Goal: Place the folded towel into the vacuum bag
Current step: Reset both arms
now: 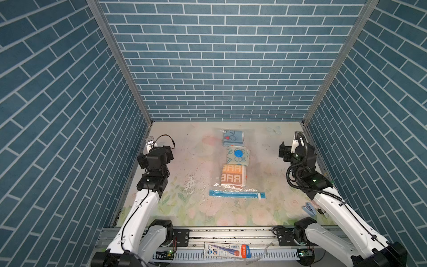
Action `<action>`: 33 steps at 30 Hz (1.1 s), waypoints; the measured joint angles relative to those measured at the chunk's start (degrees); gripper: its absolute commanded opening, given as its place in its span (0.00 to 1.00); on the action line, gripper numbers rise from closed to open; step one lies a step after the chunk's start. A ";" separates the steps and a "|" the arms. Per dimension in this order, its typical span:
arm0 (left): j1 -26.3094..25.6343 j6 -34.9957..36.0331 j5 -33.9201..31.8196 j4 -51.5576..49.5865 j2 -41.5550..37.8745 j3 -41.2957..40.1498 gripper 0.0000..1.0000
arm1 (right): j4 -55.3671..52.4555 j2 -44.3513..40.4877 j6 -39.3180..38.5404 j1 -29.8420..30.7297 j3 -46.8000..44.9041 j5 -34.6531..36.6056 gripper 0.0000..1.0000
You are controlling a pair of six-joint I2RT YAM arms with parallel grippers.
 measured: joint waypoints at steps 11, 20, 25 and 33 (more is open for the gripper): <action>4.94 -2.23 2.60 16.48 13.40 -9.16 1.00 | 17.22 12.35 -0.50 -13.40 -11.32 -1.75 0.98; 5.05 1.57 8.37 26.21 23.39 -10.08 1.00 | 31.10 14.91 -0.63 -18.08 -22.40 -6.08 0.98; 5.01 3.78 14.51 32.72 28.41 -9.90 0.99 | 44.00 23.08 -0.72 -18.69 -25.59 -14.01 0.98; 4.04 9.75 26.95 44.11 33.64 -12.79 1.00 | 48.30 28.72 -1.86 -24.72 -25.07 -37.88 0.98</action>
